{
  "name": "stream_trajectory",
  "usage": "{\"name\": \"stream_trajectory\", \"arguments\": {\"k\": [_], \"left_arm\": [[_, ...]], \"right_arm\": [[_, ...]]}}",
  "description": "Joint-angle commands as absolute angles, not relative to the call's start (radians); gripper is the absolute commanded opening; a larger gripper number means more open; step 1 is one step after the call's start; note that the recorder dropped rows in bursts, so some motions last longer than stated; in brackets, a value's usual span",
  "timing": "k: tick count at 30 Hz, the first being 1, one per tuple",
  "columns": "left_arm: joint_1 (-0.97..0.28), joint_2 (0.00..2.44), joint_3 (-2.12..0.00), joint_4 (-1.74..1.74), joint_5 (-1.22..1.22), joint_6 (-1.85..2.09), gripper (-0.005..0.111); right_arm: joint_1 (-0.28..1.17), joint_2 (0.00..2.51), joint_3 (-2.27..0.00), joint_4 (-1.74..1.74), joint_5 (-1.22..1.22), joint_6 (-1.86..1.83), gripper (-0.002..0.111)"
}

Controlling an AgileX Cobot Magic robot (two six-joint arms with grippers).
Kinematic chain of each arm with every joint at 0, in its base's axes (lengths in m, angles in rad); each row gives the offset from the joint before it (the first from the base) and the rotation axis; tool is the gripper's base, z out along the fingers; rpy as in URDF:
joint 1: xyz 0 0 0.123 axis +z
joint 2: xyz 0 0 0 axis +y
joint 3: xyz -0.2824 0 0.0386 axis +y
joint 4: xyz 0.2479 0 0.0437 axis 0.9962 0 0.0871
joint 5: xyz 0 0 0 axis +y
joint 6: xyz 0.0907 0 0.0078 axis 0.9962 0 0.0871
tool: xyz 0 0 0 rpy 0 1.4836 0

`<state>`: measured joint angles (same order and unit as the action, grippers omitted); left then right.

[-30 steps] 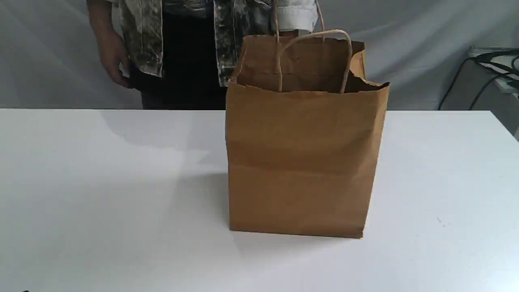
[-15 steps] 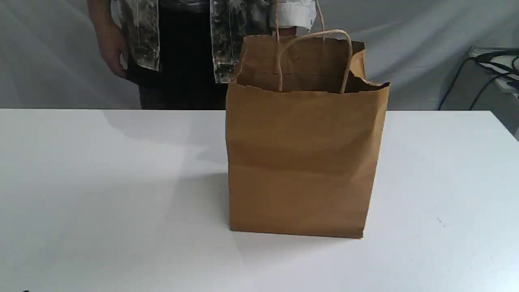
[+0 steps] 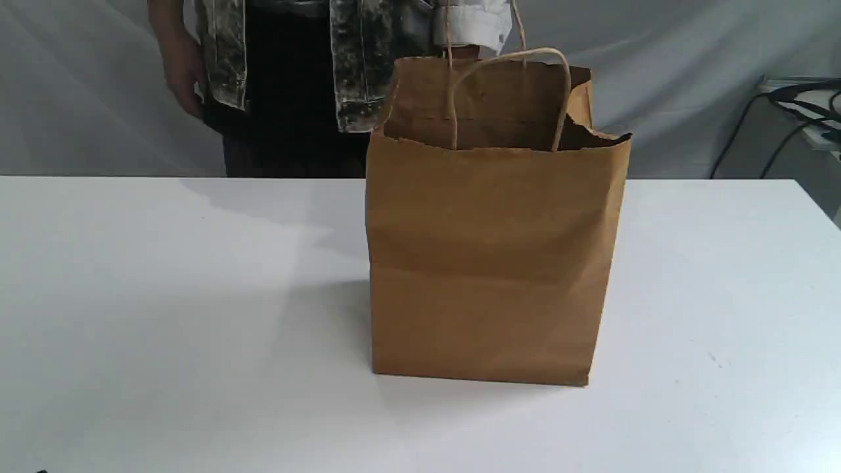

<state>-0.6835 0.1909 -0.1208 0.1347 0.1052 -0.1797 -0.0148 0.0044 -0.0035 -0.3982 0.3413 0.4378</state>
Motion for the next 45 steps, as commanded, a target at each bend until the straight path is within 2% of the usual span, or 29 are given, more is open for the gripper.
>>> {"name": "stream_trajectory", "arguments": {"k": [1, 10, 19, 22, 26, 29, 35, 45], "left_arm": [[-0.685, 0.191, -0.117, 0.127, 0.102, -0.182, 0.064], [-0.685, 0.191, -0.117, 0.127, 0.102, -0.182, 0.064], [-0.685, 0.189, -0.117, 0.127, 0.102, -0.181, 0.064], [-0.685, 0.189, -0.117, 0.127, 0.102, -0.181, 0.064], [-0.685, 0.189, -0.117, 0.127, 0.102, -0.181, 0.064], [-0.685, 0.189, -0.117, 0.127, 0.102, -0.181, 0.064], [-0.685, 0.189, -0.117, 0.127, 0.102, -0.181, 0.064], [-0.685, 0.189, -0.117, 0.127, 0.102, -0.181, 0.064]], "right_arm": [[-0.05, 0.0, 0.0, -0.369, 0.341, 0.511, 0.03], [0.003, 0.0, 0.0, -0.118, 0.316, 0.509, 0.03], [0.003, 0.0, 0.0, 0.063, 0.09, 0.38, 0.03], [0.003, 0.0, 0.0, 0.144, 0.128, 0.205, 0.03], [0.003, 0.0, 0.0, 0.374, 0.233, -0.256, 0.03], [0.003, 0.0, 0.0, 0.313, 0.31, -0.332, 0.03], [0.003, 0.0, 0.0, 0.102, 0.334, -0.148, 0.03], [0.003, 0.0, 0.0, 0.031, 0.338, -0.152, 0.03]]}}
